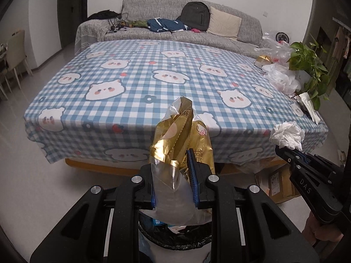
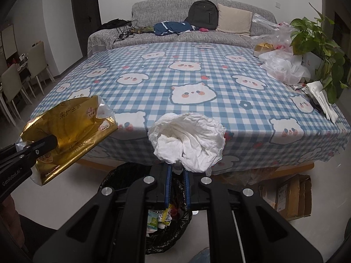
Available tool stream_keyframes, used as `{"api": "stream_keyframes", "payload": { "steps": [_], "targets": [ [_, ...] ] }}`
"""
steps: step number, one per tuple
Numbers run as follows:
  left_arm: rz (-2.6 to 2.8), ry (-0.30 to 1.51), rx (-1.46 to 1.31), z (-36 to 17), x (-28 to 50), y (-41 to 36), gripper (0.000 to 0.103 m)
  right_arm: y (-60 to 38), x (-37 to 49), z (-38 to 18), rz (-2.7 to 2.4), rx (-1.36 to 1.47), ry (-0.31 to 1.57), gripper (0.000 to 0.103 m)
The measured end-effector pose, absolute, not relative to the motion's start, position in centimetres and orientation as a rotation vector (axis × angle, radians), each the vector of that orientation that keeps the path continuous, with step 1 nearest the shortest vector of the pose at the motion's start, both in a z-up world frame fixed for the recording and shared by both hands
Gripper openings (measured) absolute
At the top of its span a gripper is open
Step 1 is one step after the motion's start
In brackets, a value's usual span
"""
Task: Collect trash
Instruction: 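Carry the gold foil bag and white tissue over the black trash bin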
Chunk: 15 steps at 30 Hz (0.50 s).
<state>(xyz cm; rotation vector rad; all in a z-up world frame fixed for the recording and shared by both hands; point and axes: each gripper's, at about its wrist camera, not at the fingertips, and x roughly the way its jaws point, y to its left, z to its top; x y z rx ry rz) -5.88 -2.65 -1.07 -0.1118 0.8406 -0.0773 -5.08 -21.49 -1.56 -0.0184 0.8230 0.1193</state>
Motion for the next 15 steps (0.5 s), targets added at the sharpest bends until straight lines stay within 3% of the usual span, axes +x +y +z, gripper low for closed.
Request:
{"api": "stream_keyframes", "payload": {
  "steps": [15],
  "targets": [
    [-0.049,0.891,-0.114,-6.1,-10.0,-2.4,0.022,-21.1,-8.8,-5.7,0.115,-0.038,0.885,0.009]
  ]
}}
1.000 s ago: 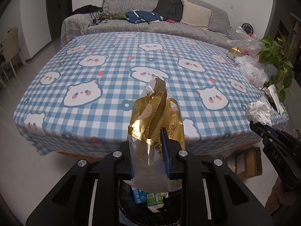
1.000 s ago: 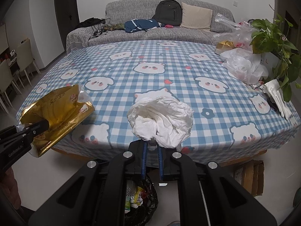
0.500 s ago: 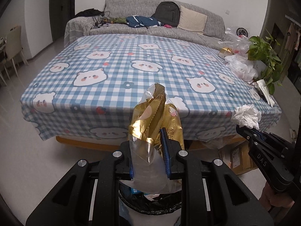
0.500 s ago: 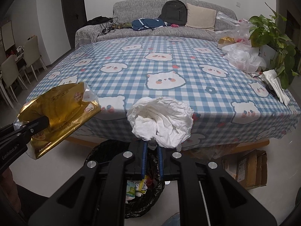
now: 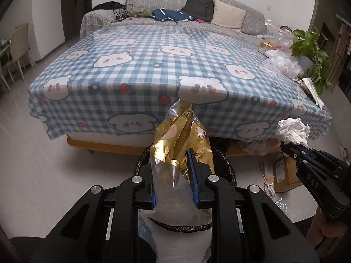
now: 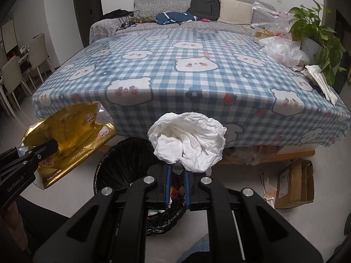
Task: Collect trash
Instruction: 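Carry the gold foil bag and white tissue over the black trash bin, then open the left tool to drop the gold bag while the right tool drops the tissue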
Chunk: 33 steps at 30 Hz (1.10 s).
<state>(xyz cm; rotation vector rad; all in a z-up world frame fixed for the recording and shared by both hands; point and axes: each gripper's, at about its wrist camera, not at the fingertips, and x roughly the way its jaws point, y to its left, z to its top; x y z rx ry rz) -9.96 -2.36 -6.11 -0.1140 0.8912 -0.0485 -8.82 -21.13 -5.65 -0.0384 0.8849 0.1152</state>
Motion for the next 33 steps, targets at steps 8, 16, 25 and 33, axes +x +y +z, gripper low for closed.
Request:
{"api": "stream_keyframes", "payload": {
  "steps": [8,16,25,33],
  "targets": [
    [-0.051,0.956,-0.117,-10.8,-9.6,-3.3,0.022,-21.5,-8.6,-9.6,0.090,-0.052,0.948,0.009],
    [-0.053,1.004,-0.100,-14.1,-8.7,-4.9,0.022,-22.6,-8.6,-12.5,0.065,-0.049,1.004,0.009],
    [-0.082,1.016,-0.096,-15.2,-8.0,-6.3,0.033,-23.5,-8.6,-13.2,0.055,-0.030,1.021,0.009],
    [-0.041,0.990,-0.102,-15.1,-8.3,-4.1,0.073,-21.1,-8.0,-14.4,0.098,-0.038,1.042,0.009]
  ]
}}
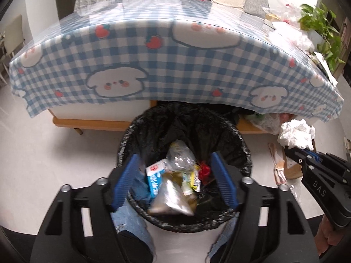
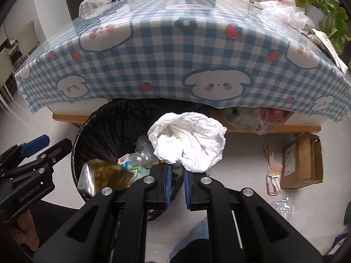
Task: Collect trash
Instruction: 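Open the left tool to drop the gold bag while the right tool drops the tissue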
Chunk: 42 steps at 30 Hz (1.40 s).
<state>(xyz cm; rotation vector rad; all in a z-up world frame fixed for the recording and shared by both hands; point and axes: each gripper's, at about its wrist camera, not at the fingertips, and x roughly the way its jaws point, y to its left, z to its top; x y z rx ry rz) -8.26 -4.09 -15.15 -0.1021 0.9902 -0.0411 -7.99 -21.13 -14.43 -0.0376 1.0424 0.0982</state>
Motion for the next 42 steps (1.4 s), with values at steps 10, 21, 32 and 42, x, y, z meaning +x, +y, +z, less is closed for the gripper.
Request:
{"api": "stream_keyframes", "payload": {
  "steps": [10,21,32,42],
  "targets": [
    [0.018,0.990,-0.128,-16.7,-8.9,1.3,0.096,-15.1,-7.3,-17.0,0.173,-0.079,1.068,0.009],
    [0.033,1.005,-0.160,-18.3,-9.7,5.5,0.097,-11.3,-7.1,-17.8,0.221,-0.102,1.062,0.013],
    [0.028,1.015,-0.166,-18.8,-9.7,5.4,0.097,-11.6,-7.6,-17.3,0.221,-0.099,1.046,0.064],
    [0.006,0.998,-0.173,-15.8,-9.8,4.5,0.097,-16.4,-8.7,-12.5,0.099,-0.030,0.952,0.095]
  ]
}}
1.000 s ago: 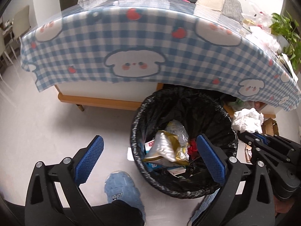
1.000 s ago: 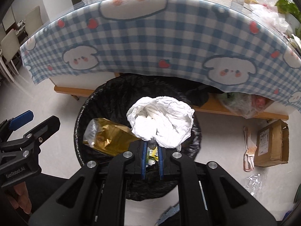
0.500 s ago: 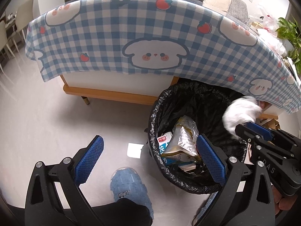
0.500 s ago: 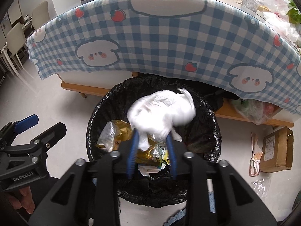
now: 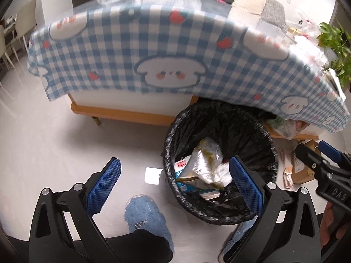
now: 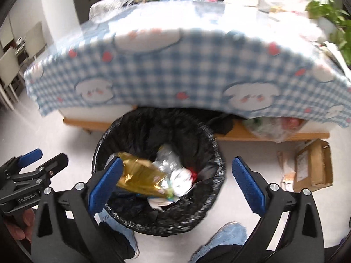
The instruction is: Collect trash
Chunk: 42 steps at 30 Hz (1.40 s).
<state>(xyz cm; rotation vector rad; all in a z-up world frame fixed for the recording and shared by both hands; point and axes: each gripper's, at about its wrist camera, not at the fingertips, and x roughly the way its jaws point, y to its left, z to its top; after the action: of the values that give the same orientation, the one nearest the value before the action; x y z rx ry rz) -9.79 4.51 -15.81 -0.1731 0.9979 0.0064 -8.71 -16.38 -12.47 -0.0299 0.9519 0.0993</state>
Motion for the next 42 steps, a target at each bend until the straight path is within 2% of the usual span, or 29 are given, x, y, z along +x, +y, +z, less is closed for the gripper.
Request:
{"api": "stream_keyframes", "payload": {
  "steps": [10,19,42],
  "targets": [
    [-0.040,0.893,-0.117,-7.6,-10.8,2.5,0.097,-19.7,-9.8,-4.5,0.039,-0.023,0.828,0.095],
    [-0.060,0.827,-0.073,-2.5,-11.2,1.5,0.097,-20.3,-10.9,0.0,0.042,-0.027,0.763,0.095],
    [-0.070,0.818,-0.074,-1.5,-10.9,0.7,0.097,-20.3,-10.9,1.2,0.054,-0.020,0.743,0.095]
  ]
}}
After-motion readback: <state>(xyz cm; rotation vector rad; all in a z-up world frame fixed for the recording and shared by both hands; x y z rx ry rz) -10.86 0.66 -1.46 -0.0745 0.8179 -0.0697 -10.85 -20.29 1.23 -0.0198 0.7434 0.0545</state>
